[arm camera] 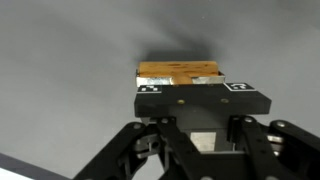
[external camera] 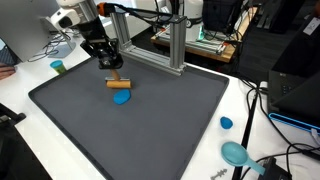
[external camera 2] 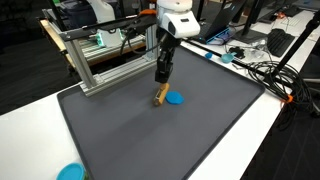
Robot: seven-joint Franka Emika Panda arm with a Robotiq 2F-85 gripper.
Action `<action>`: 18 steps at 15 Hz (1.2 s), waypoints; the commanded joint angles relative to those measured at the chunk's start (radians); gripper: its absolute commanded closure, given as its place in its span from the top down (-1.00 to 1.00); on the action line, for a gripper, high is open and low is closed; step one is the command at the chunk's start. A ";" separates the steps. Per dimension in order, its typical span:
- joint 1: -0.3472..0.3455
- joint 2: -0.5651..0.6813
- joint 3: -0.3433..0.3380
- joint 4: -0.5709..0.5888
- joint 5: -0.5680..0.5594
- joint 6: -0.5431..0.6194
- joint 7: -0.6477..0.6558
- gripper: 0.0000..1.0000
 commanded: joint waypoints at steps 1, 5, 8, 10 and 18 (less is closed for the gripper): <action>-0.034 -0.089 0.020 -0.092 0.077 0.077 -0.090 -0.57; -0.012 -0.059 0.004 -0.064 0.091 0.051 -0.118 -0.07; 0.003 -0.027 0.001 -0.065 0.083 0.125 -0.095 -0.57; 0.003 -0.002 0.005 -0.057 0.086 0.159 -0.088 -0.57; 0.009 0.019 0.036 -0.058 0.106 0.215 -0.122 -0.57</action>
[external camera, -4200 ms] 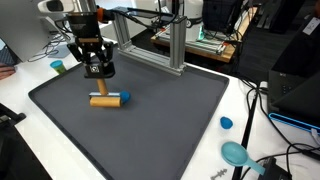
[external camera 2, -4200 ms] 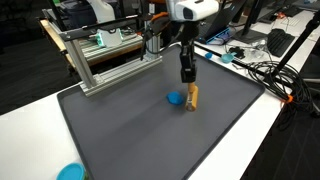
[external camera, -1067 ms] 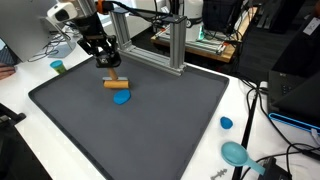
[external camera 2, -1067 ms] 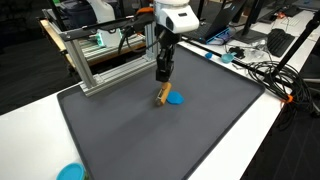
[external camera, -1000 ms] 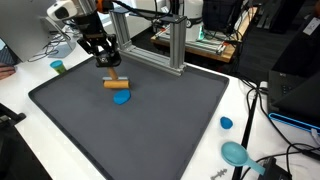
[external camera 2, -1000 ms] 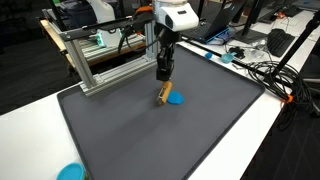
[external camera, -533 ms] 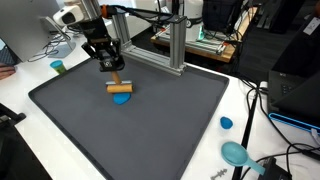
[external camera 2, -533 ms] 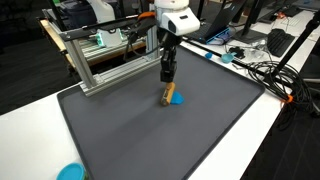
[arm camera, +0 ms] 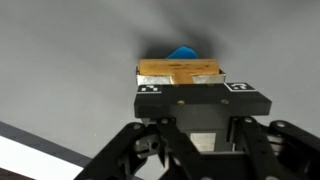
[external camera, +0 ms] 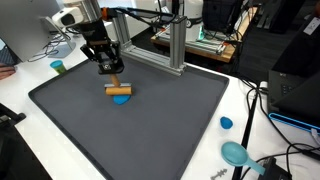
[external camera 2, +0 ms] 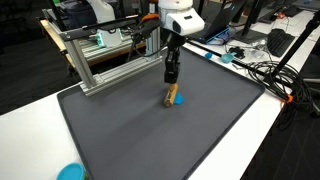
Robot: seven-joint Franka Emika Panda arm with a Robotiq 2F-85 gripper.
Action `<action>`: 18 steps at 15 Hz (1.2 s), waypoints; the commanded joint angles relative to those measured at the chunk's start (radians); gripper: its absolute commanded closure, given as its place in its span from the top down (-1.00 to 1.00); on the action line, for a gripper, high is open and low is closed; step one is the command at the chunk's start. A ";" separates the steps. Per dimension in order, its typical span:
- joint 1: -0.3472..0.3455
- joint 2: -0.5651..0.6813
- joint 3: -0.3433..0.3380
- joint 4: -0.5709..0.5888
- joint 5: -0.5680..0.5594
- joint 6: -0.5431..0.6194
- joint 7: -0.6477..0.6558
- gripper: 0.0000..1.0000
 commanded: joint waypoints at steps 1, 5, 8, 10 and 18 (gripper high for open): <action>0.010 0.038 0.020 0.007 0.016 0.069 -0.020 -0.57; 0.018 0.054 0.030 0.010 0.004 0.085 -0.033 -0.57; 0.024 0.071 0.030 0.013 -0.003 0.102 -0.034 -0.57; 0.026 0.082 0.035 0.020 -0.004 0.116 -0.030 -0.57; -0.078 -0.074 0.058 -0.007 0.037 0.071 -0.336 -0.57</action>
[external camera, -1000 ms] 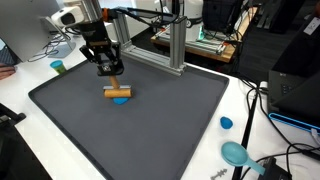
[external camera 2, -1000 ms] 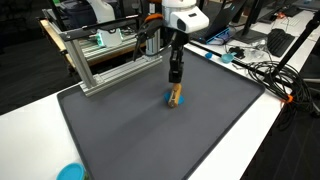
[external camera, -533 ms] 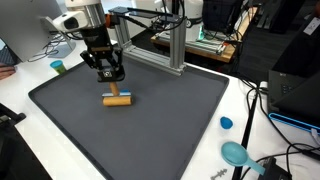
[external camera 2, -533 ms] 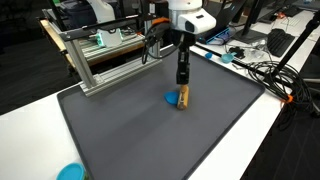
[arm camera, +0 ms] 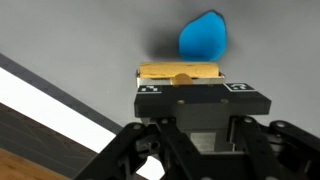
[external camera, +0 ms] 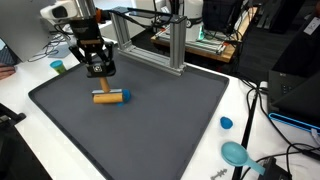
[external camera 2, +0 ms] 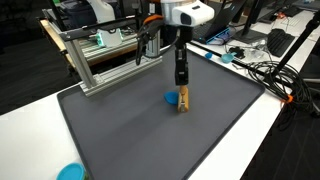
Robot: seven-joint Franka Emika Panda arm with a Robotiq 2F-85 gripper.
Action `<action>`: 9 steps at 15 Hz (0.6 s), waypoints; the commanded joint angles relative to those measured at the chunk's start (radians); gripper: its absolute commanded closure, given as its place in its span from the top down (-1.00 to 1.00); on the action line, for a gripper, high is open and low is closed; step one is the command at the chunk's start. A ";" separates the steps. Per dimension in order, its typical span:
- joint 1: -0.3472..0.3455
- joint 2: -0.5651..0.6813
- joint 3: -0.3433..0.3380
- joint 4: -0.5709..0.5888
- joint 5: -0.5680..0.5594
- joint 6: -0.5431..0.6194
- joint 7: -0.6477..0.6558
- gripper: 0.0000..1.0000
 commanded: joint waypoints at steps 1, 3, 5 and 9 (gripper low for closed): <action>-0.046 -0.099 0.017 -0.031 0.016 -0.066 -0.234 -0.57; -0.050 -0.131 0.015 -0.031 0.033 -0.097 -0.358 -0.57; -0.041 -0.145 0.015 -0.021 0.052 -0.131 -0.468 -0.57; 0.009 -0.120 0.011 0.008 0.030 -0.240 -0.605 -0.57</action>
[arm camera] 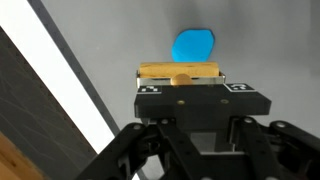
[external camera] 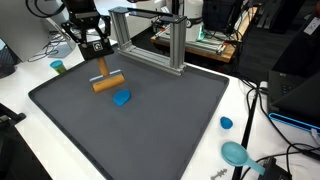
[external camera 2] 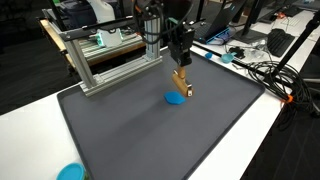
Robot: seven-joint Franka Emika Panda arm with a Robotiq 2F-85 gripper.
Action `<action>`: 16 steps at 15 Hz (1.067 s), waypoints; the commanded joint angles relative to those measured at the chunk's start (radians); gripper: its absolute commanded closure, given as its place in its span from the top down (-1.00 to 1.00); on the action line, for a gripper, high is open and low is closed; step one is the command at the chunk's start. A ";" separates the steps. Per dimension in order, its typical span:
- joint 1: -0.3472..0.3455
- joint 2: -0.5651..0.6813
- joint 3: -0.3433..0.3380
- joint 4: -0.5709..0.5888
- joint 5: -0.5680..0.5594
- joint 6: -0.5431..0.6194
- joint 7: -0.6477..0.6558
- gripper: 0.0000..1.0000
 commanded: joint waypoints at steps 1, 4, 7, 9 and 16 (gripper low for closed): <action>0.057 0.020 -0.018 0.025 -0.043 -0.132 -0.083 -0.57; 0.103 0.089 -0.036 0.086 -0.132 -0.264 -0.086 -0.57; 0.107 0.074 -0.034 0.037 -0.108 -0.219 -0.063 -0.07; 0.108 0.079 -0.039 0.029 -0.121 -0.156 -0.061 -0.57; 0.117 0.112 -0.041 0.042 -0.176 -0.100 -0.105 -0.57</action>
